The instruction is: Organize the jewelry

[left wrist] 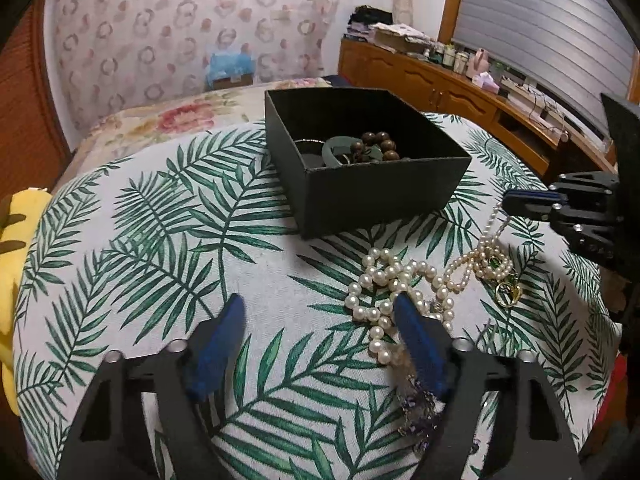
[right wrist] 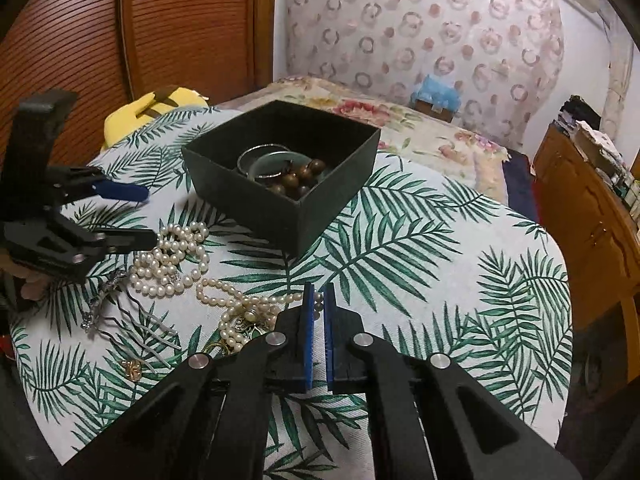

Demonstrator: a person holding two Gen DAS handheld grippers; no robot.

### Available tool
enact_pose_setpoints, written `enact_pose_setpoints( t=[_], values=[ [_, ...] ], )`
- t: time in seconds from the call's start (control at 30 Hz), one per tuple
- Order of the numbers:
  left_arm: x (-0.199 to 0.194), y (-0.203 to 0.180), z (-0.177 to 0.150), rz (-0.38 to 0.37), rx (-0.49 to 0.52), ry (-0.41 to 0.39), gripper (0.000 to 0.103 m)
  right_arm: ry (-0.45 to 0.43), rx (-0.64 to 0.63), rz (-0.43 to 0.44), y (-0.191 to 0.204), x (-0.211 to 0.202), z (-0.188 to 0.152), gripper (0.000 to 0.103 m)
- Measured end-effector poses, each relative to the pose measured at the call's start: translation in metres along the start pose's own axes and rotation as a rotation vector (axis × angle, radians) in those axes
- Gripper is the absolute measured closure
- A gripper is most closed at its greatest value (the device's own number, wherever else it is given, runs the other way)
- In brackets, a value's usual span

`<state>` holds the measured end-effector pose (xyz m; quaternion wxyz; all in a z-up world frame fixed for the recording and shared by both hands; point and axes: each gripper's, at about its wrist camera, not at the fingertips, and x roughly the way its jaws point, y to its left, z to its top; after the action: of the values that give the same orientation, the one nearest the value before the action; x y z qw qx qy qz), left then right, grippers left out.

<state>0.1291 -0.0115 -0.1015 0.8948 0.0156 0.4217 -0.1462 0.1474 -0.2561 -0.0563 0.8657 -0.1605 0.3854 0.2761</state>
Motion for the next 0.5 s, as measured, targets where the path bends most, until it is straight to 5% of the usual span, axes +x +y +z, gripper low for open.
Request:
enact_pose_setpoints(
  t=[0.23, 0.5],
  values=[
    [0.006, 0.002, 0.006, 0.006, 0.015, 0.014, 0.065, -0.021, 0.004, 0.003, 0.003, -0.006, -0.001, 0.098],
    [0.012, -0.014, 0.010, 0.053, 0.104, 0.034, 0.065, -0.071, 0.000, 0.009, 0.006, -0.024, 0.008, 0.098]
  ],
)
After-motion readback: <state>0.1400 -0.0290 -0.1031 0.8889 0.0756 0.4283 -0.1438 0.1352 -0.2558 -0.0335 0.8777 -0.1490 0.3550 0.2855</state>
